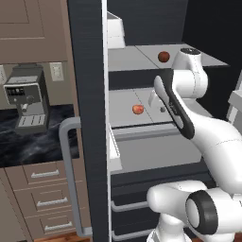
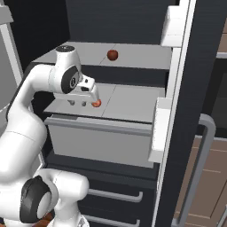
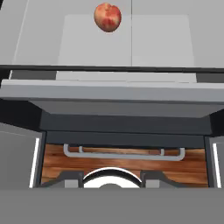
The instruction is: Pick the apple and peach from the fridge and place them inside the tupperware on the counter.
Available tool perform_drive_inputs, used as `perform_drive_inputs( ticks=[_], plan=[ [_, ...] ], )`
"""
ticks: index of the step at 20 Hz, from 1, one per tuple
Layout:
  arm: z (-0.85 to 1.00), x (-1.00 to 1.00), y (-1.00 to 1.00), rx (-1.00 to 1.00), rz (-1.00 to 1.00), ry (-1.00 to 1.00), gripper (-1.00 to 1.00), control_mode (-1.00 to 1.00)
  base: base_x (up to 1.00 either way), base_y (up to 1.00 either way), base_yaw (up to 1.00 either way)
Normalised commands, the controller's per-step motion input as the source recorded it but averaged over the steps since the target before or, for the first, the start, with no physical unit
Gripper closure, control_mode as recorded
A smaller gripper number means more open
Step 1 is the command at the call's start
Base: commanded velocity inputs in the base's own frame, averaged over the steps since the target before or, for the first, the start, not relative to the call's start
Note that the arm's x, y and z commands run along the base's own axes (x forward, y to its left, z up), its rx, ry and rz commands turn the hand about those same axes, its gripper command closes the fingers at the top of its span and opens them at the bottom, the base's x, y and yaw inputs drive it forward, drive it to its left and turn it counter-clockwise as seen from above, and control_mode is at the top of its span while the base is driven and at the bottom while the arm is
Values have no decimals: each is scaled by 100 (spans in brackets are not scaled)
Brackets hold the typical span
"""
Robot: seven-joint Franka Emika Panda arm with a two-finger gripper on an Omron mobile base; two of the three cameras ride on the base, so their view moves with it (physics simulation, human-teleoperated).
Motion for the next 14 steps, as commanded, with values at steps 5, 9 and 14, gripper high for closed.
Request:
perform_drive_inputs(
  ticks=[5,9,14],
  plan=[
    [7,-5,-9,0,0,-22,-100,-100,0,0,0],
    [29,0,-16,0,-1,-23,-100,-100,0,0,0],
    [28,26,-22,0,-4,-10,-100,-100,0,0,0]
  ],
)
